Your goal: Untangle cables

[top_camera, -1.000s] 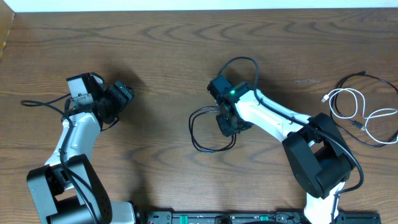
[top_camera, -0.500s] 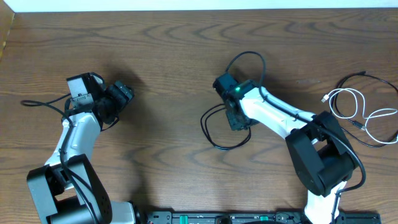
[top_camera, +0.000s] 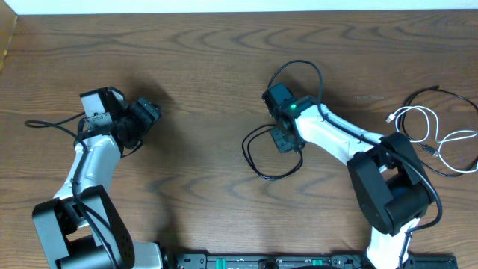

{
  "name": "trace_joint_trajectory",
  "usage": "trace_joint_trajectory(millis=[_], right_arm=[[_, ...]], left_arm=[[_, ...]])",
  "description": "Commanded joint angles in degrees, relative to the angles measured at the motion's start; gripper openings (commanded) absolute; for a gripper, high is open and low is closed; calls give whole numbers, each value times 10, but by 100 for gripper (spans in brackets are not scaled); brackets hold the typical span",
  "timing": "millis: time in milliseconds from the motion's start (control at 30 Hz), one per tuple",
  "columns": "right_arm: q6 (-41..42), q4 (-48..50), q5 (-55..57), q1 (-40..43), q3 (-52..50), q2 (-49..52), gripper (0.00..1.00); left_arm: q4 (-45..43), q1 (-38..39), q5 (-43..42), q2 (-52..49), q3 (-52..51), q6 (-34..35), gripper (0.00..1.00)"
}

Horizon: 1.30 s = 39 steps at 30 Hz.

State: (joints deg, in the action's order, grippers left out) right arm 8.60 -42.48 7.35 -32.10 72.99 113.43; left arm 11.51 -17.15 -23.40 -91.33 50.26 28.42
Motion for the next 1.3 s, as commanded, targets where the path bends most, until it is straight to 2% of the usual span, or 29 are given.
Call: trace_joint_trajectory(millis=[0, 133, 433, 700, 933, 1267], right_arm=[[-31, 4, 1, 12, -29, 2, 24], [-31, 5, 13, 20, -34, 2, 1], [-31, -4, -2, 22, -10, -22, 1], [-31, -5, 28, 28, 31, -133, 1], [-22, -3, 86, 74, 31, -232, 1], [-10, -37, -45, 144, 30, -220, 1]], left_arm=[[0, -1, 7, 7, 0, -7, 88], [0, -1, 7, 7, 0, -7, 88], [0, -1, 7, 7, 0, -7, 88], [0, -1, 7, 7, 0, -7, 88], [0, -1, 7, 7, 0, -7, 88], [0, -1, 7, 7, 0, -7, 88]])
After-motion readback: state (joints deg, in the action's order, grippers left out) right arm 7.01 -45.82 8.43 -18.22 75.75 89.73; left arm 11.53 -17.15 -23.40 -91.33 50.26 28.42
